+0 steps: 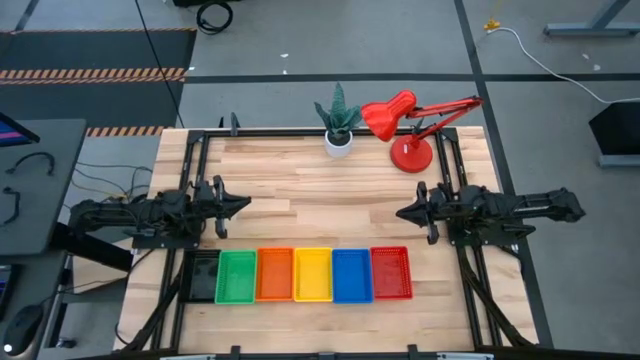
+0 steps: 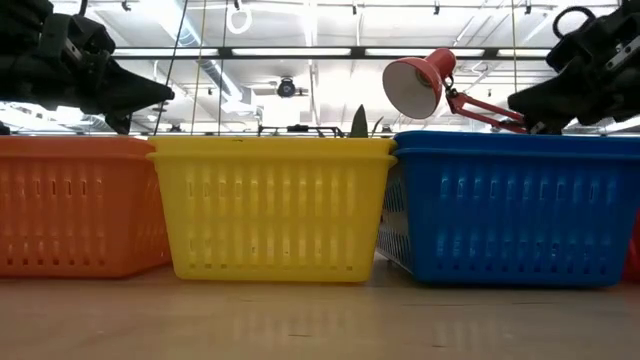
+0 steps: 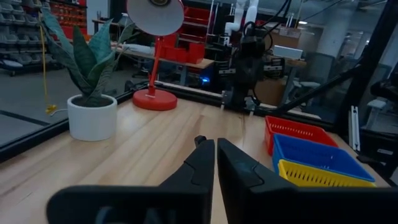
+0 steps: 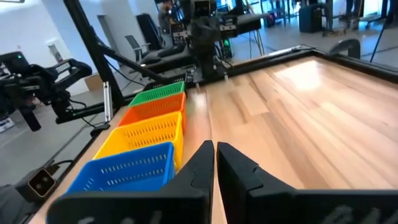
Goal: Stack baskets by color
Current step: Return to Home Position
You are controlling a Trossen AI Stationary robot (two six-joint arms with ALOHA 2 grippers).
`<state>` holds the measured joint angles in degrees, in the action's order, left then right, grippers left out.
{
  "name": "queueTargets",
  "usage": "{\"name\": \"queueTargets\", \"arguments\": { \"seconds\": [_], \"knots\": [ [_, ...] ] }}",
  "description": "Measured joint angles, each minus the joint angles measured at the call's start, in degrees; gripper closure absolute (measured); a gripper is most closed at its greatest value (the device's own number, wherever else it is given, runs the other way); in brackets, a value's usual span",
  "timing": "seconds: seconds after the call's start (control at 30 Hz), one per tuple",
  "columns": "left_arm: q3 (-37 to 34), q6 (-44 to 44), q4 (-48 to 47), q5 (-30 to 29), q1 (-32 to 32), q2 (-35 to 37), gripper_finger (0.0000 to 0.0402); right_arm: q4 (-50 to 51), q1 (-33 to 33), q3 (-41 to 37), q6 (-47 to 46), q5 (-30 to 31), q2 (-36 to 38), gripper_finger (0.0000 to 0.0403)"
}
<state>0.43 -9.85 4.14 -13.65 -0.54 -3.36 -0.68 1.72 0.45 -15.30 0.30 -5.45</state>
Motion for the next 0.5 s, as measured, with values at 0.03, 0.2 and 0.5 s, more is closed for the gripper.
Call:
{"name": "queueTargets", "arguments": {
  "seconds": [0.03,0.2,0.5],
  "knots": [
    [0.0,0.02,0.1,-0.02,0.0,0.0,0.0374,-0.01,0.0,0.0,-0.29,0.0,-0.3,0.0377],
    [-0.02,0.04,0.19,-0.02,0.0,0.0,0.0368,-0.03,0.0,0.0,-0.14,0.02,-0.94,0.0376],
    [-0.02,0.03,0.22,-0.02,0.0,0.0,0.0378,-0.06,0.0,0.0,-0.07,0.02,-0.92,0.0376]
  ]
}}
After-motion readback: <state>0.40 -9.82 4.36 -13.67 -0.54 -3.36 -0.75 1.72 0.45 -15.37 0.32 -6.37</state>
